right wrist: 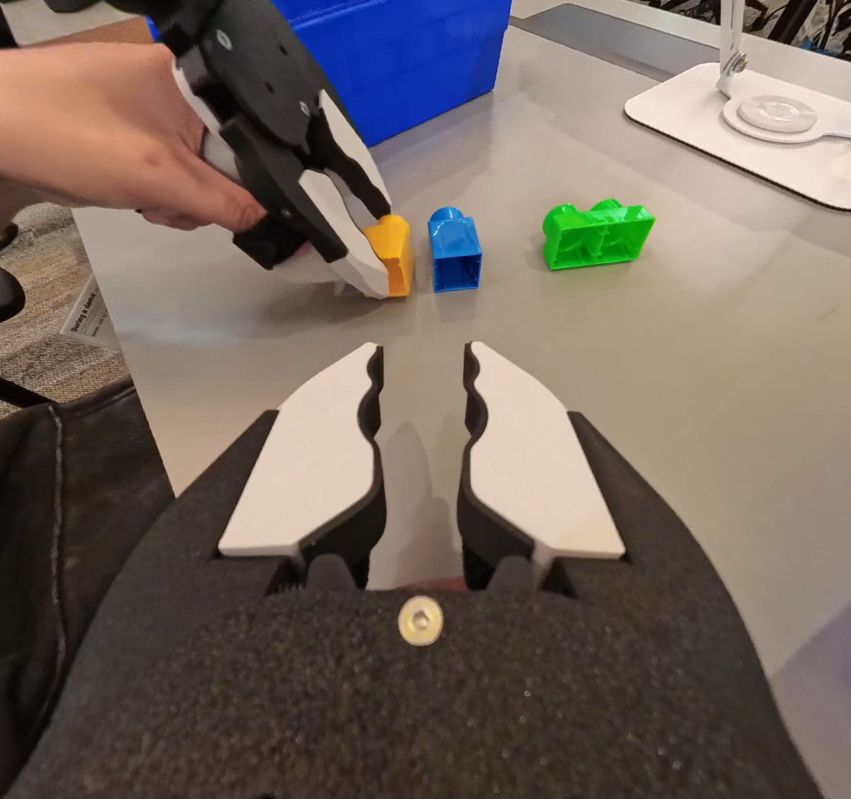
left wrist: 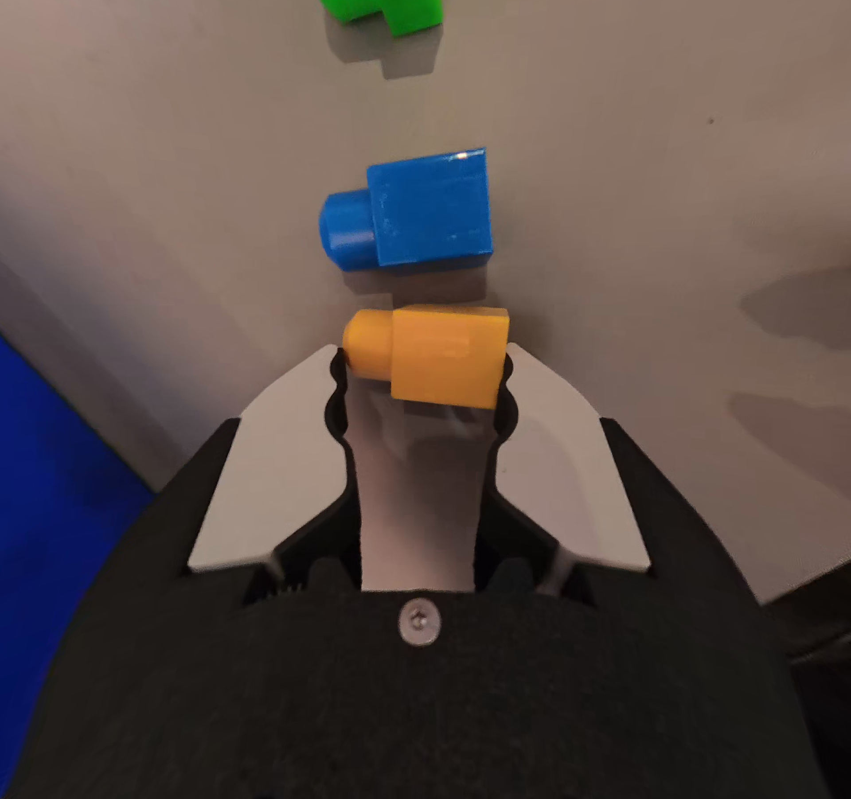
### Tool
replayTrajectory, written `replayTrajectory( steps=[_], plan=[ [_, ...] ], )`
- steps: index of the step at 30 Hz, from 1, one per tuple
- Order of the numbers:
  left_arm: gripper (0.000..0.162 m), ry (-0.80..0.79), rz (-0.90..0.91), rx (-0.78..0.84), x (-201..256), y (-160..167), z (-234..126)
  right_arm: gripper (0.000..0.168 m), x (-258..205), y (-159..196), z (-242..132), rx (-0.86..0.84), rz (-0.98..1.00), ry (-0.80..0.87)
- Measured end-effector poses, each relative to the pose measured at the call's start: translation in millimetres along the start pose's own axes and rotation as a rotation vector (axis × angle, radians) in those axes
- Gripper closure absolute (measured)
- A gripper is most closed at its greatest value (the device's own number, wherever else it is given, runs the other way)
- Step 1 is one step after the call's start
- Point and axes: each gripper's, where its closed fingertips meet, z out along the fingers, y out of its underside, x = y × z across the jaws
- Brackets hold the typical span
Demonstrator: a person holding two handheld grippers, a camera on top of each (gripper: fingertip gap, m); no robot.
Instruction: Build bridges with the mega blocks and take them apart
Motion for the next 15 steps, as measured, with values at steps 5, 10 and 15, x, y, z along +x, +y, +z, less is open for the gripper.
replayTrajectory(
  steps=[5,10,15],
  plan=[
    [0.100,-0.053,0.010,0.005,1.0,-10.1,5.3,0.135,-1.2,2.6,2.5,-0.007,0.010,-0.021],
    [0.098,-0.108,-0.013,0.012,-3.3,-16.7,8.6,0.135,-1.5,1.6,1.0,-0.004,0.008,-0.023],
    [0.095,-0.105,-0.024,0.019,-1.5,-20.3,10.3,0.135,-0.8,1.1,-0.6,-0.001,0.015,-0.027]
  ],
)
